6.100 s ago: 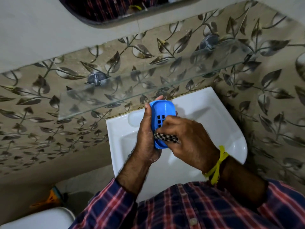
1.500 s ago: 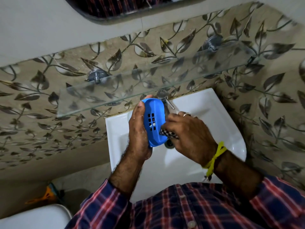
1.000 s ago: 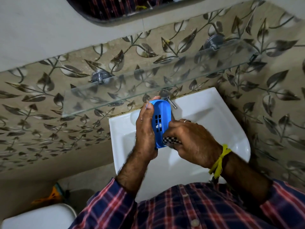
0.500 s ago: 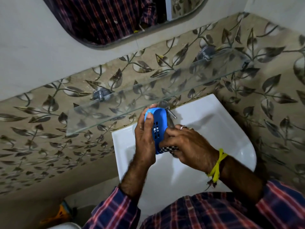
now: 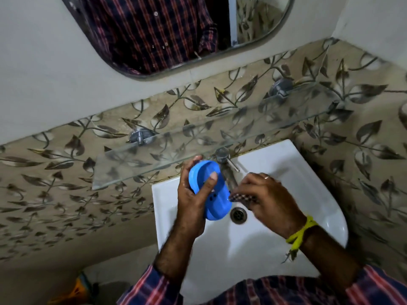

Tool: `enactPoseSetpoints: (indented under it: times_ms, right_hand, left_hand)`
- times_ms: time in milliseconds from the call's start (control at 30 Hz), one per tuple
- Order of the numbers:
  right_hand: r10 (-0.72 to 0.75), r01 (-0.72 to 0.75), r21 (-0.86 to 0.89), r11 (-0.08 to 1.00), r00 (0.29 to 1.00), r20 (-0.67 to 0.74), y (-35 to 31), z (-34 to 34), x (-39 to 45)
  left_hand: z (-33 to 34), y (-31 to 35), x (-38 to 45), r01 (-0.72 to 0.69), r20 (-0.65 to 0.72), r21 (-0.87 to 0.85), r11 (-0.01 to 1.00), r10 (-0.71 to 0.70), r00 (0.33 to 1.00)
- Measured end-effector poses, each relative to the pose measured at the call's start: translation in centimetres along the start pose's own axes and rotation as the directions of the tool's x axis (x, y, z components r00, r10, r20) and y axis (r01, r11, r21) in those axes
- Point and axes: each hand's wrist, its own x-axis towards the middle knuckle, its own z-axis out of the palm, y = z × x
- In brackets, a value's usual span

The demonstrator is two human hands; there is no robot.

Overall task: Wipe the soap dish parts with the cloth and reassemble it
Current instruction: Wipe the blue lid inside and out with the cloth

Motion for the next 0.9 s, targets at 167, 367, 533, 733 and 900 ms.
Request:
enactPoseSetpoints:
  times_ms: [167,367,533,733,900]
  right_hand:
    - [0.298,-0.230,0.296,0.927,0.932,-0.208,0.4,-0.9,0.6]
    - [0.088,-0.070,0.073,0.995,0.953,-0.291,-1.9,-0.6,1.6]
    - [-0.219,0.174,-0.216,0.961,0.954,-0.204,-4.0,0.7,1.6]
    - [-0.286,0.233,-0.228,0.945,0.929,-0.234,-3.7,1.4,0.6]
    - [-0.180,0.126,-0.197,0.972,0.940,-0.290,-2.4,1.8,0.3]
  left_hand:
    - [0.3,-1.3,-0.7,0.009,-0.067,0.110,0.994,-0.002,0.998]
    - [0.7,-1.4,-1.5,-0.085,-0.018,0.393,0.916,0.100,0.995]
    - [-0.2,-1.3,-1.8,-0.115,-0.073,0.564,0.818,0.189,0.979]
    - [-0.3,-0.9,-2.6,-0.131,-0.116,0.556,0.821,0.233,0.965]
    - [-0.2,0.2,-2.7,-0.066,-0.209,0.476,0.877,0.185,0.960]
